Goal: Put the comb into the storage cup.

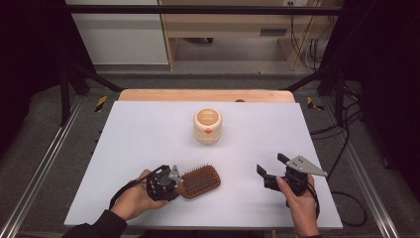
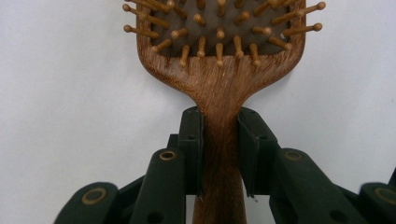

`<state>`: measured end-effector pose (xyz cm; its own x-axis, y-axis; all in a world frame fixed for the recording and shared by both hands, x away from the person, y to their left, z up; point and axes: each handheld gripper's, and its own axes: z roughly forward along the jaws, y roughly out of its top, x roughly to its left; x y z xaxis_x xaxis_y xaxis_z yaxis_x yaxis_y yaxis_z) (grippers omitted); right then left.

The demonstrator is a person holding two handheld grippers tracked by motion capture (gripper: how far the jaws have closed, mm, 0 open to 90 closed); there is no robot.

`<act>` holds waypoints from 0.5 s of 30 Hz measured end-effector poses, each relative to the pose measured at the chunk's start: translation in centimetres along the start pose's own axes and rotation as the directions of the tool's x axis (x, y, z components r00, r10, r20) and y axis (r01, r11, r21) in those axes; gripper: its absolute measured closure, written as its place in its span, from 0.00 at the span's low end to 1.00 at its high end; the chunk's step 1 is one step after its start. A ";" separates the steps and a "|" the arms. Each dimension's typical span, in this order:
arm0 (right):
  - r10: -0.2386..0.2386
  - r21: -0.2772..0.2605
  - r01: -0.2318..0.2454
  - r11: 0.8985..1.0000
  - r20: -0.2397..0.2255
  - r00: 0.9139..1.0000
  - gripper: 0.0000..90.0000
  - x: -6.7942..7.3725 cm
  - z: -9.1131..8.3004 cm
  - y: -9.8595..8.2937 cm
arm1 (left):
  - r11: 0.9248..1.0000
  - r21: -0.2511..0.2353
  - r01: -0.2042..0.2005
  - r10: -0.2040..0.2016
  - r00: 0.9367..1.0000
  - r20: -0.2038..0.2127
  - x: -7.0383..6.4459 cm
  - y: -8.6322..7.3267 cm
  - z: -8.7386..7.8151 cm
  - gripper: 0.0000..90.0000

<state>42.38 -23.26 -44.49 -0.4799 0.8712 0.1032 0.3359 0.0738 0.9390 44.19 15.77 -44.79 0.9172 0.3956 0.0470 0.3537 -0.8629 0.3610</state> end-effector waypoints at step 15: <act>0.008 -0.012 -0.008 1.000 -0.019 1.000 0.11 0.3 0.0 0.1 | 0.968 -0.251 -0.007 -0.024 0.992 -0.120 0.0 -0.3 -1.3 0.80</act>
<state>42.31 -23.01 -44.37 -0.4927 0.8623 0.1168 0.3297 0.0607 0.9421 43.85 16.46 -43.70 0.8797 0.4514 0.1496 0.2901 -0.7586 0.5833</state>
